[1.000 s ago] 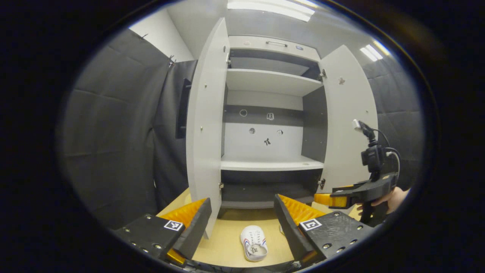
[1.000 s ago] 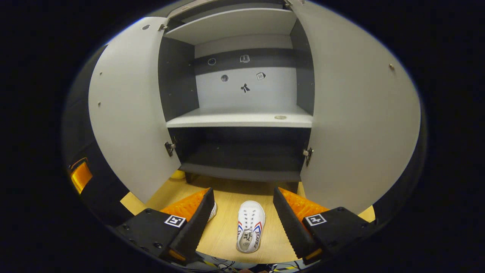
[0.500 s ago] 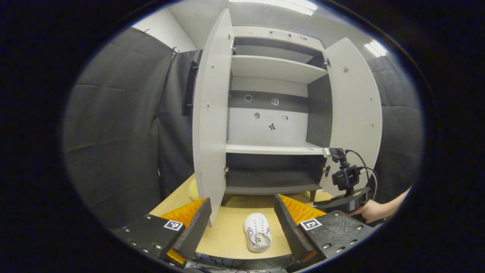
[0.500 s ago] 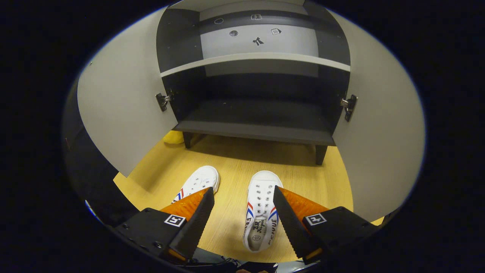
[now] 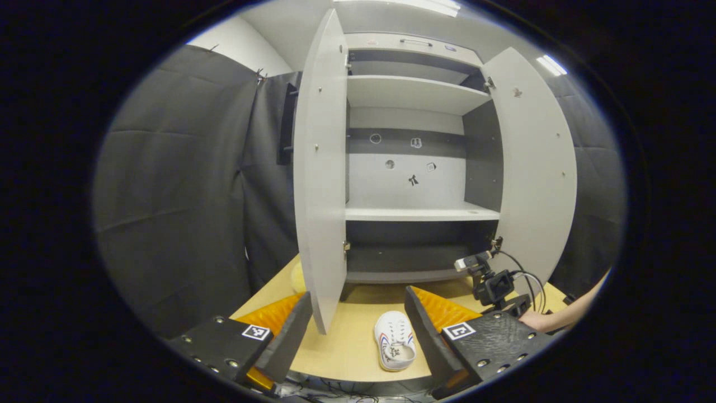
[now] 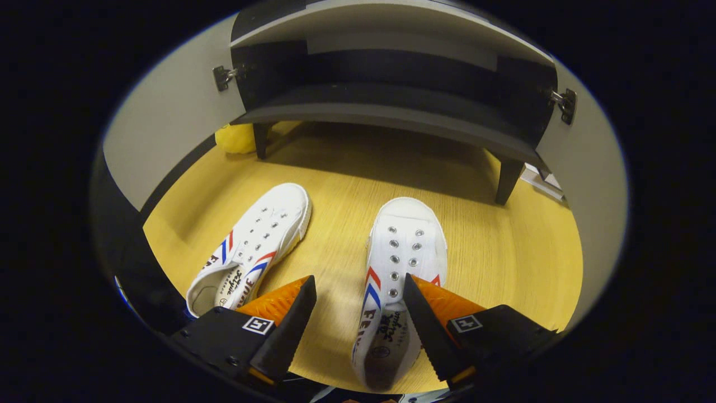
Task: Grab one shoe with the right hand and put it into the shoe cabinet, grab the other shoe with the left hand and put it into the shoe cabinet; then close the right door with the right hand and the left door with the left hand.
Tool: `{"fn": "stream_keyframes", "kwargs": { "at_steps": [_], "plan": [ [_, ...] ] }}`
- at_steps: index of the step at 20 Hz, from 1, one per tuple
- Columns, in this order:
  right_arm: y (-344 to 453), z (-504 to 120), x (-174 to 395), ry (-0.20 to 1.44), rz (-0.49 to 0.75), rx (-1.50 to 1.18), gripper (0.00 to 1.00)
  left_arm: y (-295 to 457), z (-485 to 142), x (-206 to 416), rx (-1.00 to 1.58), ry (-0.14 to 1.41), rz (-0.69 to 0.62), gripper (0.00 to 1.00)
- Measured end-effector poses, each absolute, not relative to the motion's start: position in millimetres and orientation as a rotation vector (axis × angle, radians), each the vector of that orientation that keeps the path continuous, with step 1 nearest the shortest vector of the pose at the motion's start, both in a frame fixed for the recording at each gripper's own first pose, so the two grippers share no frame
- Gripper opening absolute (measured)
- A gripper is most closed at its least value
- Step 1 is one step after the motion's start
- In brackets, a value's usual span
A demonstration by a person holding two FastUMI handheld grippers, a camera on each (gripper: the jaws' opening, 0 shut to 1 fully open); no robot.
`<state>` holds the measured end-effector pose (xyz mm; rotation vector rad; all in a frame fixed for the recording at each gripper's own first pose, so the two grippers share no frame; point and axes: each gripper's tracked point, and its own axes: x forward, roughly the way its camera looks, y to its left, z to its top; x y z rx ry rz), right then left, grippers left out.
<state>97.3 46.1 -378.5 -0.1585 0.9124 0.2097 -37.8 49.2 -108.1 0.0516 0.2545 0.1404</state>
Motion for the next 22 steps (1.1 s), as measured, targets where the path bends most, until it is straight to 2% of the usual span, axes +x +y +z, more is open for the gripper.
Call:
{"fn": "stream_keyframes", "kwargs": {
  "at_steps": [1, 3, 4, 5, 7, 9, 10, 11, 13, 15, 18, 22],
  "plan": [
    [45.1, -384.5, 101.6, 0.919, 0.201, -0.181, 0.98, 47.3, -108.4, -36.6, 0.021, 0.253, 0.136, 0.94],
    [33.6, -387.0, 102.4, 0.928, 0.156, -0.269, 0.88, 43.7, -113.3, -37.9, -0.044, 0.267, 0.130, 0.95],
    [32.4, -395.5, 105.8, 0.941, 0.134, -0.305, 0.68, 43.1, -116.7, -39.1, -0.067, 0.274, 0.132, 0.94],
    [27.6, -388.3, 107.7, 0.927, 0.109, -0.339, 0.60, 44.5, -118.0, -38.9, -0.080, 0.281, 0.136, 0.94],
    [25.1, -387.6, 108.2, 0.923, 0.092, -0.325, 0.28, 47.5, -119.7, -41.1, -0.087, 0.289, 0.142, 0.94],
    [25.8, -389.6, 106.8, 0.929, 0.114, -0.304, 0.32, 49.3, -115.2, -43.6, -0.073, 0.280, 0.138, 0.94],
    [23.4, -393.6, 107.9, 0.936, 0.122, -0.303, 0.17, 50.6, -113.5, -43.5, -0.060, 0.273, 0.133, 0.94],
    [24.2, -393.3, 110.6, 0.930, 0.132, -0.291, 0.14, 51.3, -112.2, -43.8, -0.045, 0.269, 0.127, 0.95],
    [26.9, -384.2, 103.8, 0.965, 0.131, -0.257, 0.01, 51.0, -112.9, -45.0, -0.014, 0.273, 0.117, 0.96],
    [24.0, -384.6, 103.7, 0.976, 0.132, -0.210, 0.04, 48.0, -110.0, -44.8, 0.006, 0.268, 0.106, 0.95],
    [18.6, -364.0, 98.0, 0.946, 0.116, -0.146, 0.02, 44.6, -101.9, -45.5, 0.038, 0.249, 0.089, 0.94],
    [24.4, -315.5, 74.3, 0.882, 0.182, -0.094, 0.02, 45.9, -91.9, -44.7, 0.124, 0.217, 0.077, 0.94]
  ]
}}
